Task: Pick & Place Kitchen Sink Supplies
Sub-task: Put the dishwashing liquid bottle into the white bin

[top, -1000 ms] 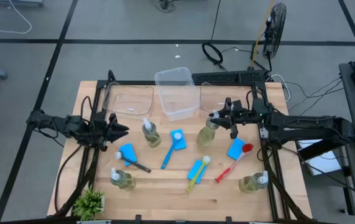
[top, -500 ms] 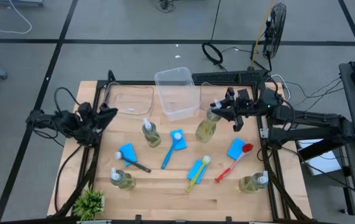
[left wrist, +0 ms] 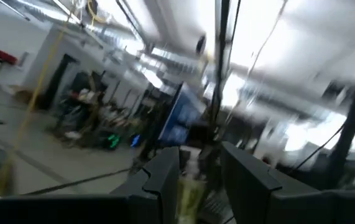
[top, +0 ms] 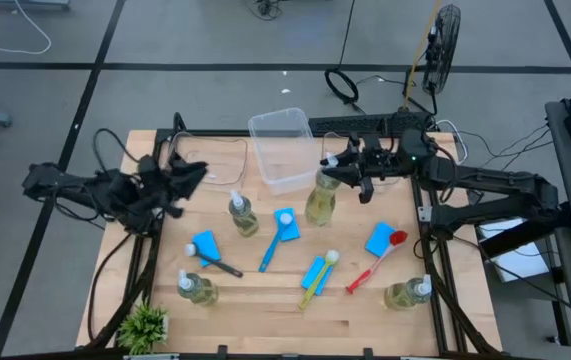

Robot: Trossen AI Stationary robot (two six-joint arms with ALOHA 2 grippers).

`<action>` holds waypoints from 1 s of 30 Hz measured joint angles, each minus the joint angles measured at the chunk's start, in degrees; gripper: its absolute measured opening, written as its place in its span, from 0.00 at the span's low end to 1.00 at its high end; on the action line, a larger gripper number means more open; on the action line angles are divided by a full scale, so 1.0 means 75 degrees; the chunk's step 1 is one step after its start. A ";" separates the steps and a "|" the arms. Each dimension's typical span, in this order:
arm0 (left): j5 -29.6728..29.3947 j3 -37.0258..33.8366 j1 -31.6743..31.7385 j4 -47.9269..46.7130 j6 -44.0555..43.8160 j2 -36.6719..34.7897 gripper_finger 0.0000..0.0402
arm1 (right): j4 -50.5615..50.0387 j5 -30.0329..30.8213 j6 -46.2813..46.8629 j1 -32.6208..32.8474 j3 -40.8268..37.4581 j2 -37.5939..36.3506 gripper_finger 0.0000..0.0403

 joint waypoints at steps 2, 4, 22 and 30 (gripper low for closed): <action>0.0032 0.0821 0.0150 -0.0763 0.0134 0.0662 0.30 | -0.0021 -0.0065 0.0028 0.0006 0.0160 0.0132 0.23; 0.0075 0.1589 0.0324 -0.1658 0.0151 0.1278 0.30 | 0.0004 -0.0062 0.0011 0.0053 0.0308 0.0213 0.23; 0.2028 0.5040 0.1290 -0.3418 0.0563 0.5336 0.48 | -0.0002 -0.0058 -0.0361 0.0596 0.0665 0.0249 0.23; 0.2632 0.5100 0.1346 -0.3307 -0.0433 0.6024 0.70 | -0.0087 -0.0032 -0.0572 0.0600 0.0665 0.0246 0.23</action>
